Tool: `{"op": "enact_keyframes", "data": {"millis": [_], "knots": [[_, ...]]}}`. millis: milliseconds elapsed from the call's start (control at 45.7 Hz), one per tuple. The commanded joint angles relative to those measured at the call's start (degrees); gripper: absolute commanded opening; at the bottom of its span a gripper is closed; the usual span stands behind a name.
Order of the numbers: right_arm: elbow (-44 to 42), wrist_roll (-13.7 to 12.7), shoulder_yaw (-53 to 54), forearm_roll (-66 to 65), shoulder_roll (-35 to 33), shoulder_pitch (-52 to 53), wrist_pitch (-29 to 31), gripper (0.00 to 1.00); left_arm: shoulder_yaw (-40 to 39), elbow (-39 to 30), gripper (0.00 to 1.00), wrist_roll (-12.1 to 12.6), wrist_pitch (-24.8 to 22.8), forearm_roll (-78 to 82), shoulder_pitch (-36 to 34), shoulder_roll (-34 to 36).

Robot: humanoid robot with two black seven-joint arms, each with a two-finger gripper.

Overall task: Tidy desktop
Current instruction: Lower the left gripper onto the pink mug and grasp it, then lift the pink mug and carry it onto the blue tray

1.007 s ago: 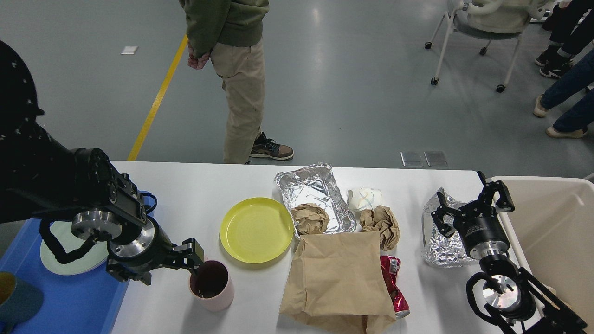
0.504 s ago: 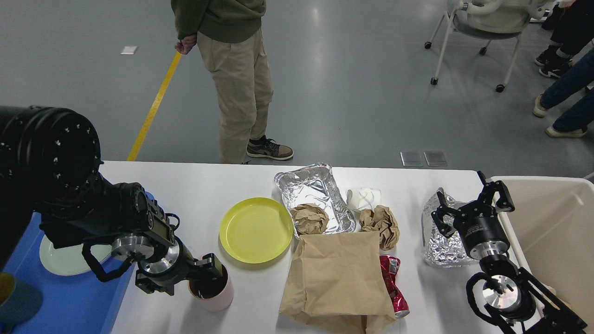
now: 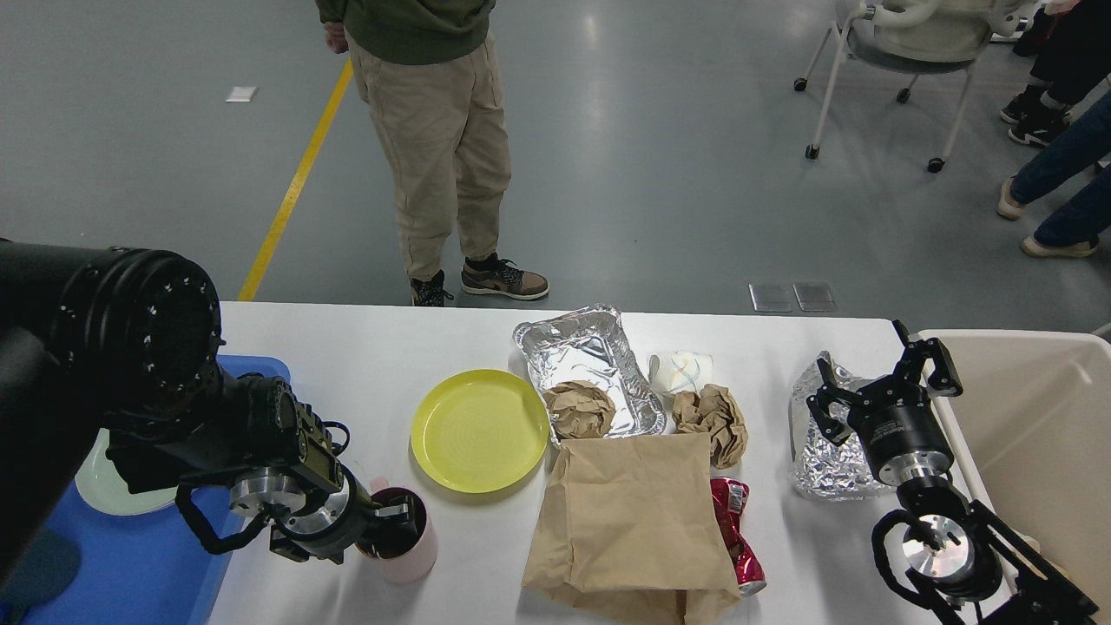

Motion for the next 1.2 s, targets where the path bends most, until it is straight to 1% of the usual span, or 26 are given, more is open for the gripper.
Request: {"op": "enact_keyframes", "data": {"millis": [0,22,88,197,263,285,306,328,679,766,898,1007,1073,1095,1182], "knots": [[0.0,0.0,0.05,0.0,0.0,0.0,0.0,1.0,0.17,-0.08,0.61,0.26,-0.05,0.04,0.0,-0.01],[0.0,0.0,0.05,0.0,0.0,0.0,0.0,1.0,0.17,-0.16,0.55,0.26,-0.23,0.12,0.0,-0.01],[0.0,0.0,-0.04,0.0,0.0,0.0,0.0,1.0,0.26,-0.25,0.41,0.35,-0.41,0.39,0.0,-0.1],[0.0,0.0,0.05,0.0,0.0,0.0,0.0,1.0,0.26,-0.34,0.24,0.44,-0.14,0.21,0.0,-0.01],[0.0,0.0,0.05,0.0,0.0,0.0,0.0,1.0,0.35,-0.25,0.16,0.53,-0.05,0.13,0.0,-0.01],[0.0,0.0,0.05,0.0,0.0,0.0,0.0,1.0,0.35,-0.34,0.11,0.53,-0.05,0.13,0.0,-0.01],[0.0,0.0,0.05,0.0,0.0,0.0,0.0,1.0,0.44,-0.34,0.02,0.53,-0.05,0.21,0.0,-0.01],[0.0,0.0,0.05,0.0,0.0,0.0,0.0,1.0,0.44,-0.34,0.0,0.53,-0.05,0.21,0.0,-0.01],[0.0,0.0,0.05,0.0,0.0,0.0,0.0,1.0,0.79,-1.04,0.0,0.35,-0.58,0.39,-0.96,0.69],[0.0,0.0,0.05,0.0,0.0,0.0,0.0,1.0,0.96,-2.97,0.0,0.35,-0.93,0.48,-2.28,1.31],[0.0,0.0,-0.04,0.0,0.0,0.0,0.0,1.0,1.05,-8.5,0.0,0.53,-2.51,0.56,-7.99,2.89],[-0.08,0.0,0.05,0.0,0.0,0.0,0.0,1.0,2.11,-13.43,0.01,0.53,-4.53,0.83,-14.57,3.86],[-0.08,0.0,0.05,0.0,0.0,0.0,0.0,1.0,2.46,-16.59,0.01,0.27,-8.04,1.18,-20.02,4.47],[-0.08,0.0,0.05,0.0,0.0,0.0,0.0,1.0,2.55,-17.73,0.01,0.18,-9.97,1.62,-22.73,4.91],[-0.08,0.0,-0.04,0.0,0.0,0.0,0.0,1.0,2.99,-19.58,0.01,0.35,-15.33,2.15,-29.69,6.14]]}}
